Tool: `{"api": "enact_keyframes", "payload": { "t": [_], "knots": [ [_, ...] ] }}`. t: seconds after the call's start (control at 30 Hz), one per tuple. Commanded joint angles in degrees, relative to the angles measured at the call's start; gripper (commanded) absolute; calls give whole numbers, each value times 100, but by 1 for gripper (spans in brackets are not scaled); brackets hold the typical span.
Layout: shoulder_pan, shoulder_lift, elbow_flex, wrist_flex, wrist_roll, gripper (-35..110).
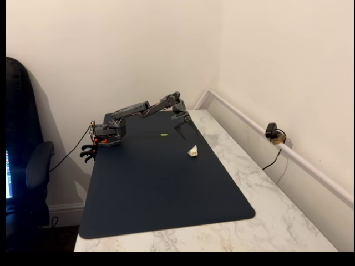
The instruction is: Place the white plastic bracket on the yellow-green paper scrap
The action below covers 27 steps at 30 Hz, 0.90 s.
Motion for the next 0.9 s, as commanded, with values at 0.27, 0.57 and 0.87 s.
{"api": "enact_keyframes", "payload": {
  "t": [0.27,0.57,0.87],
  "knots": [
    [-176,-62,-439,229,290,32],
    [-141,-439,-439,255,571,34],
    [-246,-510,-431,264,624,34]
  ]
}}
